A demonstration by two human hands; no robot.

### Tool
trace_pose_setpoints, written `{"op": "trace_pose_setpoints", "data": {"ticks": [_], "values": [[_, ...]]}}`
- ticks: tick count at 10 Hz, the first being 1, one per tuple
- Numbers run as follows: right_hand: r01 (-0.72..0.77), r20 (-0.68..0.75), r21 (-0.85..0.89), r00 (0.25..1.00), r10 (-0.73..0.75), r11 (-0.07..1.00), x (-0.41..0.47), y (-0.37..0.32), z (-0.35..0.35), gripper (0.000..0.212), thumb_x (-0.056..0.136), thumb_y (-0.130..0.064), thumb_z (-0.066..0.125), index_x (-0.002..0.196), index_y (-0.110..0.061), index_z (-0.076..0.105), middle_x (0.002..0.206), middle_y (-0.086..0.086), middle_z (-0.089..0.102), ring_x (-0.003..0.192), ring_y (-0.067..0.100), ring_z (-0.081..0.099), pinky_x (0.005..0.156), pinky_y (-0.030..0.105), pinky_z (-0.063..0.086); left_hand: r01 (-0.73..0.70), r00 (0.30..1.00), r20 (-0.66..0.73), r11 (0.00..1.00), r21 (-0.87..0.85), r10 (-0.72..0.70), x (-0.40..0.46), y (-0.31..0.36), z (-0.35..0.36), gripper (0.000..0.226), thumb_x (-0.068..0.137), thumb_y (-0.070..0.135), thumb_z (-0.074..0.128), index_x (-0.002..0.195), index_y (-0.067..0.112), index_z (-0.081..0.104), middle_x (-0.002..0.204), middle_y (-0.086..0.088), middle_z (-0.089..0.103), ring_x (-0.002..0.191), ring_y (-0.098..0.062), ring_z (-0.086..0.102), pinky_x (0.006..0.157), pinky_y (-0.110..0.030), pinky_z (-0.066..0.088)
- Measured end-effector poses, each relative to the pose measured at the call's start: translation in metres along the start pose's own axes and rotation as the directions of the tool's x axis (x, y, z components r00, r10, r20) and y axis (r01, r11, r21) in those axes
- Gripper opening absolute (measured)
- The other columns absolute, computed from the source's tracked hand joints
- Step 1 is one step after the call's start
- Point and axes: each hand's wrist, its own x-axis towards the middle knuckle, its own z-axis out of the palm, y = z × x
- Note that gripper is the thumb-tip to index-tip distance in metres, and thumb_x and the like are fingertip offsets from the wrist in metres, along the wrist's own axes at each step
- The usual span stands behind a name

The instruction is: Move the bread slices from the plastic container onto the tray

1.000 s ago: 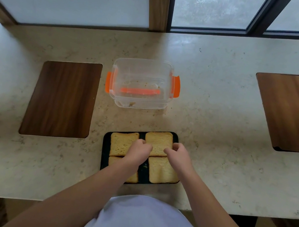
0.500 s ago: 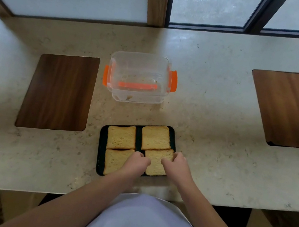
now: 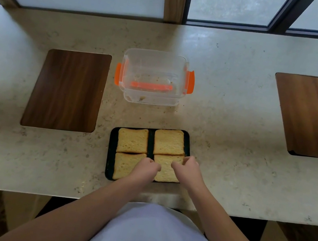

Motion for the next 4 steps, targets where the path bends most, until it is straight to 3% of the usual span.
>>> {"op": "trace_pose_setpoints", "data": {"ticks": [2, 3, 4], "values": [[0.001, 0.007, 0.006, 1.000, -0.001, 1.000, 0.002, 0.001, -0.001, 0.063, 0.083, -0.031, 0.061, 0.138, -0.008, 0.041, 0.133, 0.011, 0.049, 0.119, 0.029, 0.050, 0.099, 0.051, 0.049, -0.032, 0.999, -0.014, 0.997, 0.072, 0.033, -0.004, 0.002, -0.002, 0.014, 0.085, 0.027, 0.055, 0.098, 0.020, 0.051, 0.093, 0.001, 0.054, 0.088, -0.017, 0.055, 0.087, -0.043, 0.053], [0.053, -0.015, -0.044, 0.998, -0.054, 0.998, 0.001, 0.000, -0.002, 0.064, 0.082, -0.031, 0.060, 0.139, -0.009, 0.042, 0.136, 0.010, 0.047, 0.122, 0.029, 0.047, 0.100, 0.050, 0.047, -0.194, 0.969, -0.048, 0.867, 0.459, 0.242, -0.011, 0.002, -0.008, 0.016, 0.084, 0.033, 0.054, 0.091, 0.020, 0.052, 0.089, -0.002, 0.058, 0.072, -0.014, 0.056, 0.058, -0.032, 0.049], [0.163, -0.071, -0.149, 0.982, -0.175, 0.975, -0.001, -0.007, -0.003, 0.062, 0.081, -0.030, 0.058, 0.140, -0.014, 0.045, 0.138, 0.007, 0.047, 0.128, 0.028, 0.041, 0.103, 0.048, 0.043, -0.274, 0.852, -0.134, 0.648, 0.710, 0.507, -0.017, 0.011, -0.020, 0.013, 0.087, 0.030, 0.055, 0.093, 0.019, 0.056, 0.086, 0.002, 0.058, 0.070, -0.013, 0.057, 0.057, -0.036, 0.053]]}}
